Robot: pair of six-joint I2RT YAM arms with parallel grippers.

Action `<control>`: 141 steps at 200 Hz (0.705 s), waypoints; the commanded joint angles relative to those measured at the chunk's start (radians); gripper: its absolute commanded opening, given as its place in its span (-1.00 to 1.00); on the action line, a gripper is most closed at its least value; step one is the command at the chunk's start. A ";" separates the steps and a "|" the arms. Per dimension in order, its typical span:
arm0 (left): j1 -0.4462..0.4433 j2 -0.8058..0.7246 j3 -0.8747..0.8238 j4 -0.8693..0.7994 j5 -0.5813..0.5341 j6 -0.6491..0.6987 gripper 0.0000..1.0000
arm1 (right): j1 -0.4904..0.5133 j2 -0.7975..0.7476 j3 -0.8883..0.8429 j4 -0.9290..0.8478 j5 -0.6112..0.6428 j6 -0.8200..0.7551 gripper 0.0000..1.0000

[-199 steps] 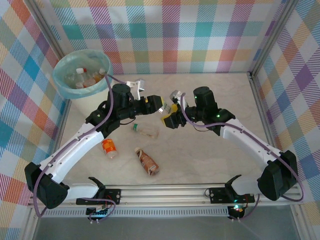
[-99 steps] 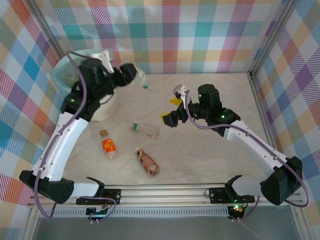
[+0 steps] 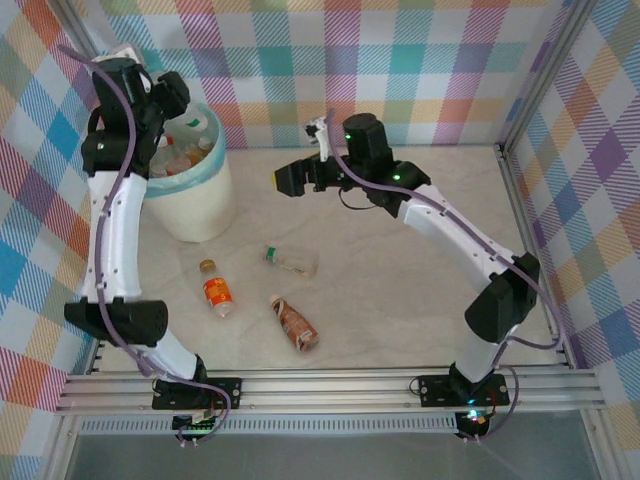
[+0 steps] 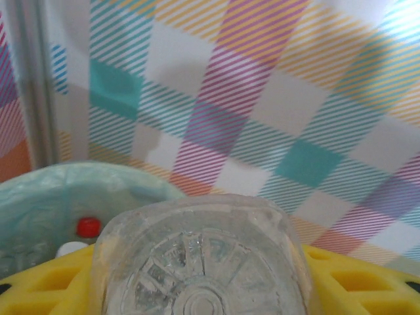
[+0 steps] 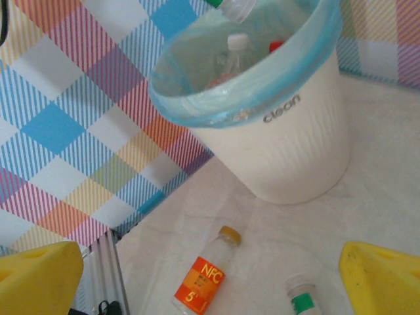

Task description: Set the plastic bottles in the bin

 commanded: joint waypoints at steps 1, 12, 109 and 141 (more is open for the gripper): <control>0.021 0.084 0.057 -0.070 -0.046 0.093 0.06 | 0.026 0.025 0.059 -0.083 -0.018 0.040 0.99; 0.025 0.116 0.058 -0.075 -0.048 0.114 0.07 | 0.029 0.031 0.065 -0.091 -0.019 0.038 0.99; 0.076 0.321 -0.018 -0.063 0.041 0.121 0.22 | 0.032 0.019 0.004 -0.115 -0.028 0.036 0.99; 0.099 0.354 -0.055 -0.063 0.049 0.116 0.23 | 0.032 0.022 -0.004 -0.121 -0.032 0.036 0.99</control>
